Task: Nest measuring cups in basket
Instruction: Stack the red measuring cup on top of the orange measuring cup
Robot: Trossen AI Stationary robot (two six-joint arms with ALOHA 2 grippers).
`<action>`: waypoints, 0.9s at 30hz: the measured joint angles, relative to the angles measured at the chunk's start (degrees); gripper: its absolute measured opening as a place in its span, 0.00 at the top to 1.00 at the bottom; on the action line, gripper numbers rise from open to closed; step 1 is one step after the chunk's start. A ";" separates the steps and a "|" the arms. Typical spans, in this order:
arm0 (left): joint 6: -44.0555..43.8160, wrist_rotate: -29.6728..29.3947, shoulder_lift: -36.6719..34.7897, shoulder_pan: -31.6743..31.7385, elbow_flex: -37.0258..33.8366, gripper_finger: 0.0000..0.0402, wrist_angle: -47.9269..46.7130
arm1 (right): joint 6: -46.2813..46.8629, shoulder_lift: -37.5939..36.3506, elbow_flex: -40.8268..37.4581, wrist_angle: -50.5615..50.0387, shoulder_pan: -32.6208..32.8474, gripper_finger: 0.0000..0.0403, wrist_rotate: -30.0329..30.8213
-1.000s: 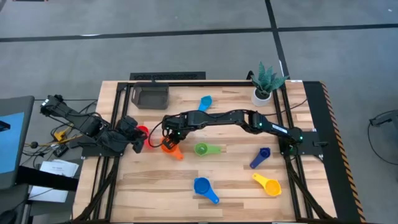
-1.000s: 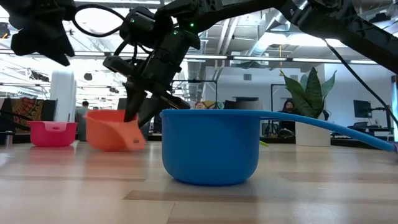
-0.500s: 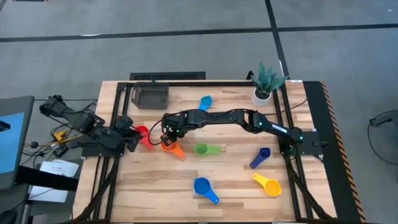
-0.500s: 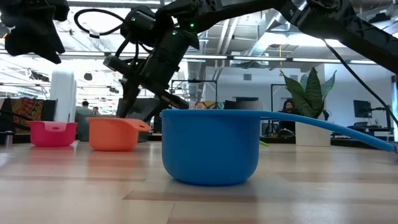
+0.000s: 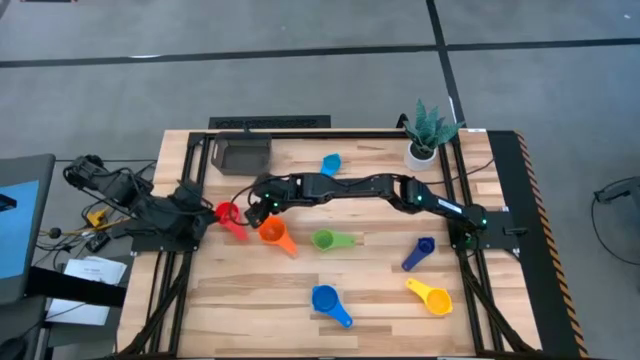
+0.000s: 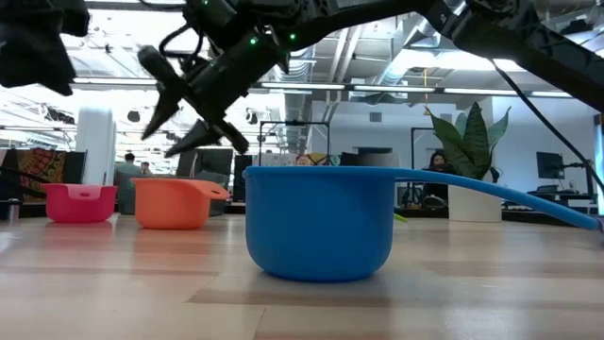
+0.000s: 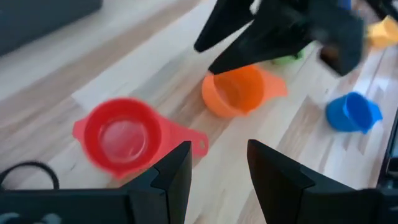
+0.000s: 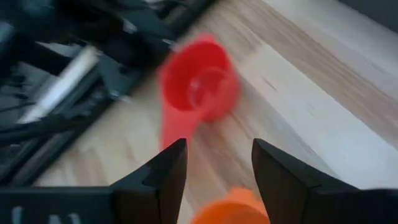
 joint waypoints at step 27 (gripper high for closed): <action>-15.35 6.43 15.28 -0.03 -2.34 0.64 1.47 | -26.52 -1.46 -0.76 -1.66 2.07 0.25 14.40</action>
